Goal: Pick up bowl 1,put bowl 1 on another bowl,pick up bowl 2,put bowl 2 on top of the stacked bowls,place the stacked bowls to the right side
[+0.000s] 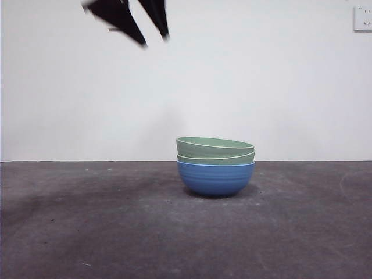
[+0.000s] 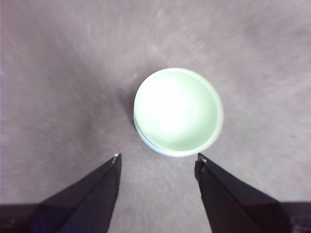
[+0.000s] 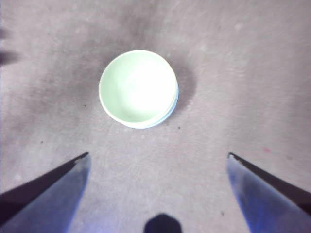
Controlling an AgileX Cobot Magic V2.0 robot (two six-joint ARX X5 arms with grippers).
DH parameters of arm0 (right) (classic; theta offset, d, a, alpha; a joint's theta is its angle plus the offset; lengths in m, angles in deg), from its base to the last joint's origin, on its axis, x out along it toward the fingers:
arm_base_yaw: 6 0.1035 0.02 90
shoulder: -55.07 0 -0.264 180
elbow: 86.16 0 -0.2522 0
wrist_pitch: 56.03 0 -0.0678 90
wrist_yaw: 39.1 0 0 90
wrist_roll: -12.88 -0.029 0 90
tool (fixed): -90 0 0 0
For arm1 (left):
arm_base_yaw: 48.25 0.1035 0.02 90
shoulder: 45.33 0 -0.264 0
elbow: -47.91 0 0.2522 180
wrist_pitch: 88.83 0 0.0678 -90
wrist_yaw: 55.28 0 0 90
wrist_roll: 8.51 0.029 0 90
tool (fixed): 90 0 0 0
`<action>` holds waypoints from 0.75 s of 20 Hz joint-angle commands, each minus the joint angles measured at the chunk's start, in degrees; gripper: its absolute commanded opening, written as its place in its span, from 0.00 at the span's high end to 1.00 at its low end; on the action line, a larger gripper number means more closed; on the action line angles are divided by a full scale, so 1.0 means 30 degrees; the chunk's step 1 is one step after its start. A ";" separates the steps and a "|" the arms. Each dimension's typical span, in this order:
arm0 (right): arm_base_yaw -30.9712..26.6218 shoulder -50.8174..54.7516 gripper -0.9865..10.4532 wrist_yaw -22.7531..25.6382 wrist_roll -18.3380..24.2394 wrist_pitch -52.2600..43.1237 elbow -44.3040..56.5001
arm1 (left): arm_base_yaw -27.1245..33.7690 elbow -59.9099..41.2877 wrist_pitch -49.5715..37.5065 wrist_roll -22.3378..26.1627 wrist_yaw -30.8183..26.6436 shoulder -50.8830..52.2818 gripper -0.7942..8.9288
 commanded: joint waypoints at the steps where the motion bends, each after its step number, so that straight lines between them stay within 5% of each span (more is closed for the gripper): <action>1: 0.0022 -0.2091 0.50 -0.0102 -0.0415 -0.0488 0.0015 | 0.0022 0.0066 0.0765 0.0627 -0.0015 0.2215 0.65; 8: 0.0029 -0.8364 0.50 -0.0175 -0.1260 -0.3665 0.0015 | 0.0000 0.0066 0.3279 0.0670 0.0015 0.7206 0.65; 15: 0.0029 -1.1613 0.50 -0.0634 -0.1588 -0.6113 0.0015 | -0.0007 0.0066 0.4597 0.0663 0.0124 0.8349 0.65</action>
